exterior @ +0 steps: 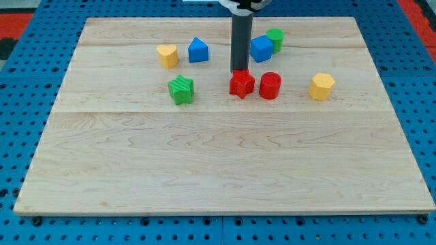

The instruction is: Put the yellow heart left of the red star

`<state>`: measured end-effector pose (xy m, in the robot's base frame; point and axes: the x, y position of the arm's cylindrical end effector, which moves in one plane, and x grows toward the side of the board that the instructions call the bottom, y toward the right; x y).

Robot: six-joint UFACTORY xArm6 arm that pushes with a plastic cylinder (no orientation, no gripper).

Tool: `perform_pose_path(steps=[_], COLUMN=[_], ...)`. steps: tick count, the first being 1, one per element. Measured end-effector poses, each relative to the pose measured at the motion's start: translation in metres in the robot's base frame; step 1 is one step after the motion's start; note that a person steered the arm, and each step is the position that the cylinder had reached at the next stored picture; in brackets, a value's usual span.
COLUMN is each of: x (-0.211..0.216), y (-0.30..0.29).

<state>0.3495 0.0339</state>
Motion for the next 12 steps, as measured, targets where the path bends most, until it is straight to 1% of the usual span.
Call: perform_pose_path(steps=[5, 7, 8, 9, 10, 12], x=[-0.001, -0.015, -0.018, -0.024, -0.030, 0.071], y=[-0.001, 0.000, 0.025, 0.000, -0.075, -0.085])
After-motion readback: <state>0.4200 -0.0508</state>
